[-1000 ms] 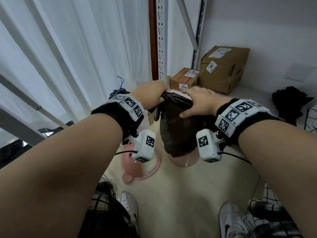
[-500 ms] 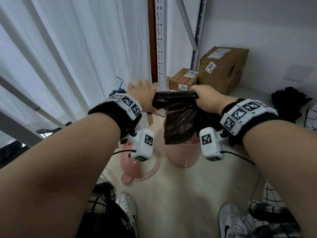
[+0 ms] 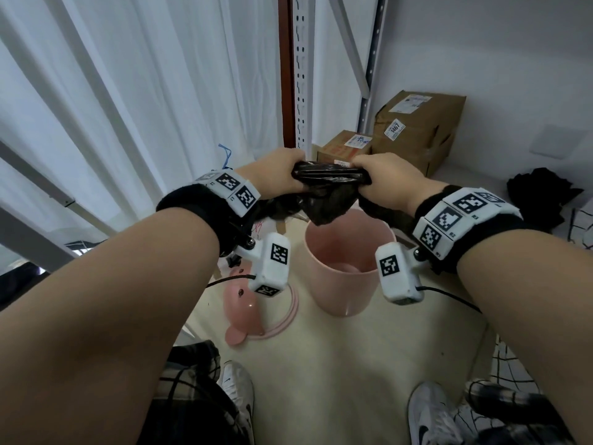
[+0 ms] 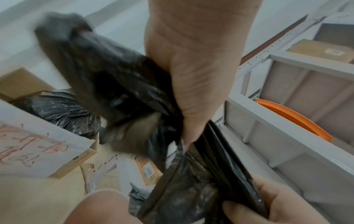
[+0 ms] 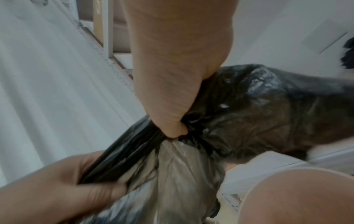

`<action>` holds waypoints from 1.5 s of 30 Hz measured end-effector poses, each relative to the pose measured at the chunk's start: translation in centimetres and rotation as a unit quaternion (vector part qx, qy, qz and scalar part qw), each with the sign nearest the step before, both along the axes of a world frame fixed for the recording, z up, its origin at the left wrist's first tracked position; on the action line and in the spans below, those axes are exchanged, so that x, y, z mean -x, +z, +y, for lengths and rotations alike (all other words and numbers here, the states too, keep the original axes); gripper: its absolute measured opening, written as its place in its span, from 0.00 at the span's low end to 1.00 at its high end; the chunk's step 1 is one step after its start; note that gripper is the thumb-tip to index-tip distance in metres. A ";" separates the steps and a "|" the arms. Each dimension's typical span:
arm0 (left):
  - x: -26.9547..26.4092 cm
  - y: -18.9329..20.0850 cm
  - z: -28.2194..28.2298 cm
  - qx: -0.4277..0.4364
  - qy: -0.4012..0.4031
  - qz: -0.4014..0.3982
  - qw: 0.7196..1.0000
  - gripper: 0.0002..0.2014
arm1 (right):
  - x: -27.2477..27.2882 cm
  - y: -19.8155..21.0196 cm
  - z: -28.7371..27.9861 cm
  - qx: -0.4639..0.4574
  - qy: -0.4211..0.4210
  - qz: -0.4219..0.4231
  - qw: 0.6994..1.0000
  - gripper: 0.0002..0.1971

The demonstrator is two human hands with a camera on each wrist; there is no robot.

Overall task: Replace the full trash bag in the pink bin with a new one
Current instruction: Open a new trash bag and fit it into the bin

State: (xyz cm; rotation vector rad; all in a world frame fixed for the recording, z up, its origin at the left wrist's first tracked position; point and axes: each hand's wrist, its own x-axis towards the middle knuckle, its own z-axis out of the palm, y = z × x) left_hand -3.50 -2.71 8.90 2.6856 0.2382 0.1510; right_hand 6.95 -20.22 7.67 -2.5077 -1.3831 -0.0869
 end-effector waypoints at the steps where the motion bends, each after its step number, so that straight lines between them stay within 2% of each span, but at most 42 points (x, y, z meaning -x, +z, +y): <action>1: 0.1 0.1 0.1 -0.026 0.002 0.019 0.999 0.11 | -0.3 0.0 -0.3 0.005 -0.018 0.009 1.000 0.07; 4: 0.3 0.1 0.5 -0.144 0.012 0.098 0.985 0.15 | -1.3 -0.1 -0.6 0.003 -0.052 0.057 0.997 0.10; 6: 0.5 0.1 0.6 -0.225 0.027 0.114 0.967 0.15 | -1.3 0.0 -0.8 -0.014 -0.055 0.093 0.994 0.10; 7: 0.6 0.1 0.6 -0.235 0.031 0.110 0.965 0.14 | -1.1 0.0 -0.9 -0.018 -0.049 0.118 0.992 0.09; 10: 0.9 0.4 0.4 -0.139 0.032 0.109 0.984 0.10 | -0.6 0.0 -1.3 0.027 -0.033 0.189 0.981 0.07; 12: 1.0 0.4 0.4 -0.124 0.026 0.104 0.986 0.09 | -0.8 -0.1 -1.4 0.071 -0.050 0.178 0.980 0.09; 16: 1.0 -0.6 1.2 -0.153 0.043 0.076 0.984 0.09 | -0.7 0.2 -1.7 -0.034 -0.067 0.240 0.968 0.05; 19: 1.0 -1.1 2.1 -0.168 0.067 0.099 0.978 0.11 | -0.5 0.5 -1.8 -0.082 -0.052 0.265 0.959 0.04; 21: 1.1 -1.4 2.4 -0.186 0.091 0.130 0.970 0.22 | -0.4 0.5 -1.5 -0.073 -0.047 0.269 0.959 0.07; 24: 1.1 -1.7 2.4 -0.233 0.094 0.188 0.949 0.48 | -0.2 0.4 -0.8 -0.059 -0.048 0.241 0.968 0.11; 26: 0.8 -1.7 1.7 -0.199 0.034 0.150 0.968 0.54 | 0.0 0.4 -0.2 -0.042 -0.053 0.235 0.970 0.14; 27: 0.6 -1.5 1.1 -0.177 -0.006 0.119 0.977 0.51 | 0.2 0.4 0.0 -0.038 -0.052 0.246 0.967 0.15; 28: 0.3 -1.3 0.5 -0.154 -0.045 0.088 0.983 0.44 | 0.5 0.6 0.2 -0.041 -0.043 0.262 0.963 0.15; 30: -0.1 -0.7 -0.7 -0.090 -0.098 0.048 0.990 0.22 | 0.9 0.7 0.6 -0.055 -0.014 0.287 0.956 0.11; 31: -0.2 -0.5 -1.1 -0.052 -0.097 0.045 0.993 0.14 | 1.0 0.9 0.7 -0.055 -0.005 0.288 0.956 0.08; 33: -0.4 -0.5 -1.3 0.006 -0.061 0.038 0.997 0.11 | 0.9 1.0 0.6 -0.042 -0.001 0.281 0.959 0.07; 36: -0.3 -1.1 -0.5 0.017 -0.029 0.015 0.999 0.05 | 0.2 1.1 -0.3 -0.028 -0.042 0.292 0.955 0.04; 39: 0.3 -1.5 0.3 0.011 -0.008 0.058 0.998 0.03 | -0.5 0.9 -1.4 -0.084 -0.121 0.346 0.927 0.02; 42: 0.4 -2.0 0.5 -0.080 -0.010 0.126 0.989 0.15 | -0.6 0.9 -1.8 -0.217 -0.138 0.462 0.849 0.05; 43: 0.3 -2.2 0.5 -0.092 -0.008 0.121 0.988 0.21 | -0.5 1.0 -1.7 -0.256 -0.137 0.485 0.825 0.06; 45: 0.1 -2.5 0.2 -0.119 -0.007 0.039 0.992 0.37 | -0.7 1.1 -1.2 -0.311 -0.153 0.494 0.797 0.10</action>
